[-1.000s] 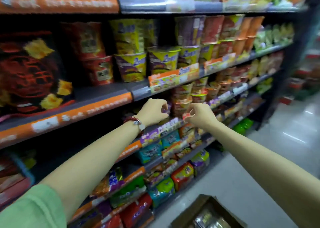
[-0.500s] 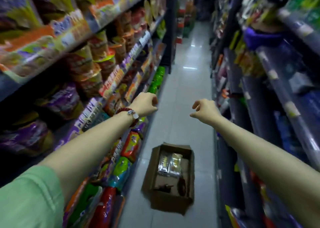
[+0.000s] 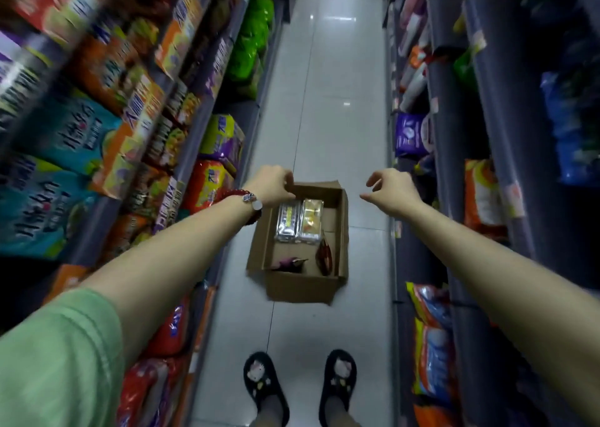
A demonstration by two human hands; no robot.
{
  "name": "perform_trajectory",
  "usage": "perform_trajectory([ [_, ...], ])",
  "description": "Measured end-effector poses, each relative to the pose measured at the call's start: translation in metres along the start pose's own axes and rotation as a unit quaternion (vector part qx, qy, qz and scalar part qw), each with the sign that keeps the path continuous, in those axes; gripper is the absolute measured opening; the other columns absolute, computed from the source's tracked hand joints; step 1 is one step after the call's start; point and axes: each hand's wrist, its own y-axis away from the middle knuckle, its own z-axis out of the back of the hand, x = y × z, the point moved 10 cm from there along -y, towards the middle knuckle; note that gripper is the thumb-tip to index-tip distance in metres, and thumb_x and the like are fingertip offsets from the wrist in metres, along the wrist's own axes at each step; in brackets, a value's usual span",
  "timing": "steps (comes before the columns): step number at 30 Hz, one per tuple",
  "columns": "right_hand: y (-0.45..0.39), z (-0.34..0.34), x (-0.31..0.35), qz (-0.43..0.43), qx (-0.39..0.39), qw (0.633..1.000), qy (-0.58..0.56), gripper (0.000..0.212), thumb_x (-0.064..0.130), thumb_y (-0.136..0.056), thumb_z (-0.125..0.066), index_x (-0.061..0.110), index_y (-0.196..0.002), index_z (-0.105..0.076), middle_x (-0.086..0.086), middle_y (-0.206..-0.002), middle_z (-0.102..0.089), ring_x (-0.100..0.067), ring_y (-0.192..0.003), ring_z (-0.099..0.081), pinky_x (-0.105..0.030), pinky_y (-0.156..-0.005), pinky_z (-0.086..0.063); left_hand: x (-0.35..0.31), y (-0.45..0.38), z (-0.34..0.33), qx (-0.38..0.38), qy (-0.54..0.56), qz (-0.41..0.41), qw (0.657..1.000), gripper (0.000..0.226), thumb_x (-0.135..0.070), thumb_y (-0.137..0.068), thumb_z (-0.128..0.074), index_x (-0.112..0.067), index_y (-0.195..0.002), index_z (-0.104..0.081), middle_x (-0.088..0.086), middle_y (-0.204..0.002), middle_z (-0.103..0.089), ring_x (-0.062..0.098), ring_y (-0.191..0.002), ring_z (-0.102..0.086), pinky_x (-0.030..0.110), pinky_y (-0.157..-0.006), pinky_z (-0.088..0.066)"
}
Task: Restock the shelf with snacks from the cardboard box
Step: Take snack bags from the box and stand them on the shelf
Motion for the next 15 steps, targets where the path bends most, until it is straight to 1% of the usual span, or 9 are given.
perform_trajectory([
  [2, -0.01, -0.043, -0.023, -0.008, 0.01, 1.0, -0.009, 0.032, 0.028, -0.085, -0.069, 0.01, -0.111, -0.063, -0.01, -0.101, -0.067, -0.019, -0.087, -0.06, -0.03, -0.076, -0.049, 0.022, -0.015, -0.045, 0.015, 0.002, 0.002, 1.0, 0.029, -0.022, -0.086, -0.065, -0.007, -0.11, -0.062, 0.012, -0.111, -0.067, 0.025, -0.103, -0.062, 0.035, -0.088, -0.052],
  [4, -0.021, -0.089, -0.046, -0.022, 0.018, 0.999, -0.026, 0.032, 0.029, -0.086, -0.067, 0.011, -0.111, -0.063, -0.01, -0.104, -0.067, -0.022, -0.093, -0.062, -0.034, -0.079, -0.051, 0.05, -0.029, -0.09, 0.03, 0.006, 0.009, 0.999, 0.03, -0.027, -0.086, -0.065, -0.008, -0.109, -0.062, 0.01, -0.11, -0.067, 0.025, -0.102, -0.062, 0.035, -0.087, -0.052],
  [6, -0.032, -0.136, -0.069, -0.036, 0.022, 0.999, -0.029, 0.032, 0.03, -0.087, -0.065, 0.012, -0.113, -0.061, -0.007, -0.107, -0.066, -0.022, -0.098, -0.061, -0.031, -0.076, -0.044, 0.08, -0.045, -0.135, 0.042, 0.008, 0.015, 0.999, 0.033, -0.031, -0.085, -0.066, -0.008, -0.109, -0.062, 0.01, -0.111, -0.067, 0.024, -0.102, -0.062, 0.035, -0.087, -0.052],
  [7, -0.038, -0.16, -0.08, -0.04, 0.026, 0.998, -0.029, 0.033, 0.03, -0.088, -0.064, 0.011, -0.115, -0.06, -0.007, -0.109, -0.065, -0.02, -0.098, -0.06, -0.028, -0.075, -0.041, 0.096, -0.051, -0.158, 0.05, 0.012, 0.022, 0.998, 0.034, -0.032, -0.085, -0.066, -0.008, -0.11, -0.062, 0.01, -0.112, -0.067, 0.024, -0.102, -0.062, 0.034, -0.087, -0.051],
  [8, -0.045, -0.184, -0.091, -0.042, 0.032, 0.998, -0.038, 0.034, 0.029, -0.088, -0.064, 0.011, -0.117, -0.059, -0.008, -0.111, -0.065, -0.02, -0.097, -0.06, -0.028, -0.074, -0.041, 0.112, -0.058, -0.179, 0.054, 0.019, 0.03, 0.998, 0.035, -0.032, -0.085, -0.067, -0.008, -0.11, -0.062, 0.01, -0.112, -0.066, 0.023, -0.103, -0.061, 0.033, -0.086, -0.05],
  [10, -0.061, -0.233, -0.113, -0.045, 0.043, 0.997, -0.052, 0.036, 0.028, -0.088, -0.065, 0.01, -0.118, -0.058, -0.009, -0.112, -0.065, -0.02, -0.098, -0.061, -0.028, -0.073, -0.047, 0.142, -0.072, -0.219, 0.056, 0.037, 0.047, 0.997, 0.035, -0.031, -0.084, -0.068, -0.009, -0.11, -0.062, 0.01, -0.112, -0.066, 0.021, -0.102, -0.061, 0.03, -0.084, -0.048],
  [12, -0.076, -0.276, -0.134, -0.05, 0.044, 0.996, -0.053, 0.037, 0.028, -0.087, -0.066, 0.01, -0.119, -0.058, -0.01, -0.113, -0.065, -0.021, -0.1, -0.062, -0.029, -0.078, -0.051, 0.168, -0.085, -0.256, 0.057, 0.061, 0.059, 0.995, 0.036, -0.031, -0.083, -0.069, -0.009, -0.111, -0.061, 0.009, -0.113, -0.065, 0.017, -0.097, -0.059, 0.026, -0.081, -0.047],
  [14, -0.091, -0.314, -0.153, -0.055, 0.042, 0.996, -0.058, 0.045, 0.028, -0.086, -0.066, 0.009, -0.125, -0.055, -0.01, -0.119, -0.063, -0.023, -0.107, -0.06, -0.031, -0.085, -0.051, 0.191, -0.099, -0.294, 0.059, 0.084, 0.068, 0.992, 0.04, -0.031, -0.081, -0.071, -0.012, -0.115, -0.06, 0.007, -0.115, -0.064, 0.012, -0.093, -0.054, 0.022, -0.078, -0.043],
  [15, -0.099, -0.333, -0.162, -0.058, 0.041, 0.996, -0.057, 0.048, 0.028, -0.086, -0.067, 0.009, -0.127, -0.053, -0.01, -0.122, -0.061, -0.024, -0.11, -0.058, -0.031, -0.087, -0.05, 0.202, -0.105, -0.314, 0.065, 0.094, 0.068, 0.991, 0.044, -0.032, -0.08, -0.072, -0.014, -0.118, -0.059, 0.005, -0.118, -0.062, 0.011, -0.095, -0.052, 0.02, -0.077, -0.042],
])
